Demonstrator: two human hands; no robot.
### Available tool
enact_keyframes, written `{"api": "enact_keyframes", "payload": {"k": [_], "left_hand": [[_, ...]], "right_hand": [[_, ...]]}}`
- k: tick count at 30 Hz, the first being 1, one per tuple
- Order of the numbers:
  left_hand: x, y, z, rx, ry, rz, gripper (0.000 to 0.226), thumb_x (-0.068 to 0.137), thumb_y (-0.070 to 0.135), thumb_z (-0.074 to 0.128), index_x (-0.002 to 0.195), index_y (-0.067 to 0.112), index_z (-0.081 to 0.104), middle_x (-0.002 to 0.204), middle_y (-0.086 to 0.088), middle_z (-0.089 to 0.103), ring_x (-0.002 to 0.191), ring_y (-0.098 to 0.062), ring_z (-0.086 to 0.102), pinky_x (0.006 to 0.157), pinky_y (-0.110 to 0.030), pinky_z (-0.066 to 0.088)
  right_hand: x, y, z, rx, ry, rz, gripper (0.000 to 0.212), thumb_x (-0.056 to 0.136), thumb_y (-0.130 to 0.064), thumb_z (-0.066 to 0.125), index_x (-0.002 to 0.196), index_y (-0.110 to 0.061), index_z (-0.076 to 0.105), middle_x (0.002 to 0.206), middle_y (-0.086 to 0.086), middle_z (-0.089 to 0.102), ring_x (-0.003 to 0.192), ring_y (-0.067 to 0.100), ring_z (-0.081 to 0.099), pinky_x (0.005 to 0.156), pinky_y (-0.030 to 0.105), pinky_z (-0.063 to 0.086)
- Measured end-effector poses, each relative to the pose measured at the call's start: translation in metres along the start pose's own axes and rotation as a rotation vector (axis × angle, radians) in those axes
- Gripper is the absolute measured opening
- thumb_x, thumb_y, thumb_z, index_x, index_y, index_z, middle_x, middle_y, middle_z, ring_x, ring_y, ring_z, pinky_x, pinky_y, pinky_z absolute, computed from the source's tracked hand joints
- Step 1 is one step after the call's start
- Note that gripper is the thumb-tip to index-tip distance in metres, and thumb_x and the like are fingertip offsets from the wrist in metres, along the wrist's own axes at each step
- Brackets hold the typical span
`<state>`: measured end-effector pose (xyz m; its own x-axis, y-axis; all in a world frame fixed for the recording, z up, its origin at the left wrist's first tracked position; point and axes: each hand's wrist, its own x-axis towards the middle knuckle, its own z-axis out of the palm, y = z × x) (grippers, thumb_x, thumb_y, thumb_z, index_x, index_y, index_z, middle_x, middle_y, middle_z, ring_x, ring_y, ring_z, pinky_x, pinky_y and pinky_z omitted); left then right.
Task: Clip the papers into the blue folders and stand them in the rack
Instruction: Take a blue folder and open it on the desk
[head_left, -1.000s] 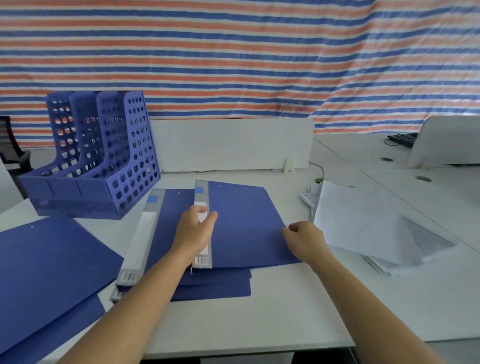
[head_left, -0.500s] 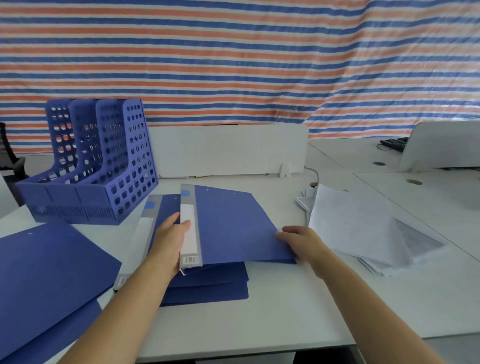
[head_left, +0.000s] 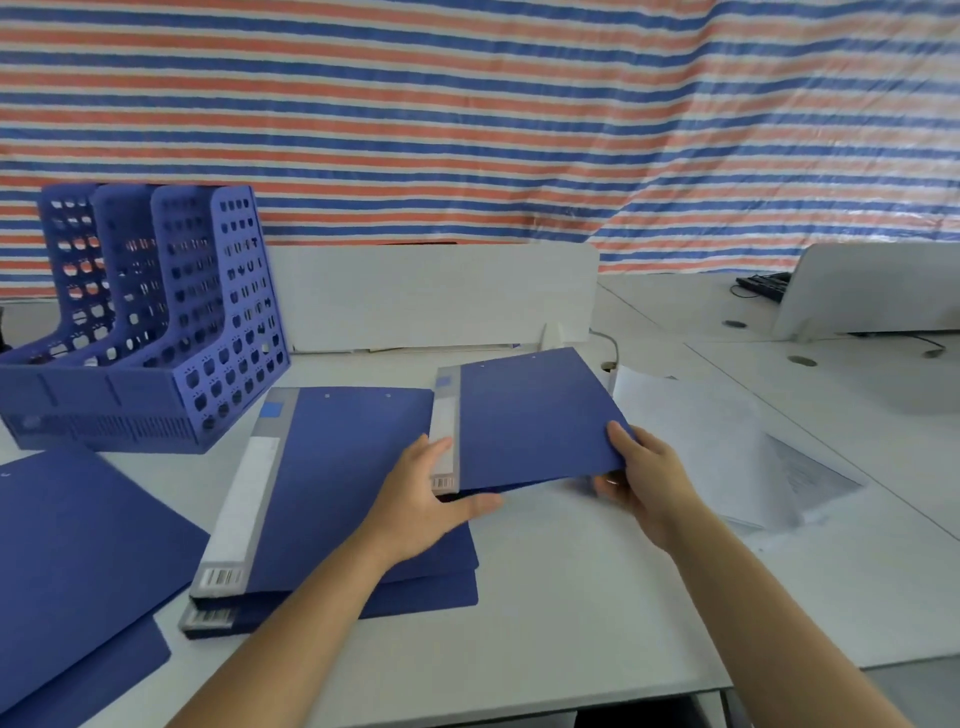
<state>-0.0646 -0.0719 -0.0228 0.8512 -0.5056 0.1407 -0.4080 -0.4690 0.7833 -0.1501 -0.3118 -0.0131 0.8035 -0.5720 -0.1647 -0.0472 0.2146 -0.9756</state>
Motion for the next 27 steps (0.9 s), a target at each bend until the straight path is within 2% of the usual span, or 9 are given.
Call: {"api": "enact_keyframes", "payload": {"k": [2,6,9,11,14,17,19,24,27], "left_hand": [[0.003,0.0,0.007,0.09,0.109,0.087,0.065,0.083,0.044,0.068,0.134,0.008,0.051,0.136,0.004,0.045,0.13,-0.009,0.04,0.089,0.002,0.024],[0.01,-0.008,0.016,0.15,0.145,0.153,0.044,0.092,0.053,0.047,0.085,0.01,0.056,0.093,0.003,0.059,0.101,-0.02,0.06,0.072,-0.025,0.038],[0.008,-0.007,0.017,0.027,0.266,0.122,0.035,0.099,0.044,0.037,0.099,0.018,0.06,0.098,0.005,0.065,0.095,-0.008,0.058,0.081,-0.027,0.046],[0.004,-0.002,0.013,-0.056,0.378,0.087,0.034,0.102,0.04,0.032,0.087,0.024,0.057,0.082,0.009,0.063,0.077,-0.003,0.058,0.067,-0.019,0.044],[0.004,-0.006,0.006,-0.075,0.497,0.004,0.046,0.103,0.038,0.028,0.063,0.015,0.037,0.058,0.003,0.046,0.055,-0.013,0.048,0.052,-0.03,0.036],[-0.002,-0.017,-0.008,0.033,0.555,-0.073,0.052,0.099,0.034,0.035,0.055,0.008,0.039,0.049,-0.011,0.05,0.051,-0.029,0.059,0.05,-0.043,0.048],[-0.012,-0.016,-0.019,0.237,0.622,-0.122,0.055,0.094,0.037,0.039,0.047,0.007,0.042,0.044,-0.009,0.053,0.045,-0.029,0.053,0.045,-0.035,0.044],[-0.019,0.0,-0.029,0.449,0.731,0.264,0.055,0.094,0.029,0.046,0.049,0.018,0.016,0.039,0.003,0.014,0.04,-0.017,0.013,0.045,-0.023,0.011],[0.002,0.002,-0.027,0.444,0.566,0.393,0.04,0.093,0.032,0.043,0.055,0.021,0.039,0.046,0.005,0.038,0.041,-0.015,0.032,0.042,-0.024,0.026]], "right_hand": [[0.0,0.003,-0.007,-0.002,-0.006,0.057,0.035,0.101,-0.035,0.05,0.123,-0.009,0.059,0.102,0.008,0.07,0.074,0.024,0.072,0.066,0.036,0.058],[-0.005,0.004,-0.006,0.017,-0.043,0.113,0.053,0.097,-0.06,0.037,0.117,-0.018,0.061,0.108,0.009,0.072,0.084,0.032,0.075,0.078,0.046,0.059],[-0.004,0.003,-0.001,0.085,-0.065,0.125,0.07,0.092,-0.072,0.026,0.114,-0.017,0.064,0.107,0.008,0.074,0.087,0.034,0.074,0.085,0.051,0.057],[-0.005,0.003,0.003,0.012,-0.028,0.093,0.053,0.1,-0.056,0.035,0.114,-0.013,0.062,0.101,0.009,0.074,0.083,0.034,0.075,0.083,0.052,0.058],[-0.005,0.006,0.007,-0.238,0.057,0.009,0.025,0.099,-0.019,0.046,0.114,-0.004,0.06,0.093,0.017,0.073,0.074,0.032,0.074,0.073,0.05,0.061],[-0.003,0.005,0.007,-0.386,0.111,-0.022,0.018,0.096,-0.013,0.048,0.103,-0.004,0.062,0.081,0.016,0.072,0.064,0.029,0.071,0.069,0.044,0.062],[-0.002,0.004,0.006,-0.45,0.144,-0.035,0.017,0.095,-0.014,0.049,0.099,-0.004,0.063,0.077,0.012,0.071,0.063,0.029,0.072,0.067,0.042,0.062],[0.005,0.006,0.002,-0.54,0.182,-0.066,0.018,0.096,-0.02,0.053,0.101,-0.006,0.063,0.086,0.01,0.072,0.066,0.028,0.073,0.07,0.041,0.062],[0.006,0.007,0.0,-0.539,0.177,-0.096,0.017,0.099,-0.021,0.051,0.105,-0.008,0.061,0.089,0.007,0.069,0.066,0.026,0.072,0.071,0.041,0.062]]}}
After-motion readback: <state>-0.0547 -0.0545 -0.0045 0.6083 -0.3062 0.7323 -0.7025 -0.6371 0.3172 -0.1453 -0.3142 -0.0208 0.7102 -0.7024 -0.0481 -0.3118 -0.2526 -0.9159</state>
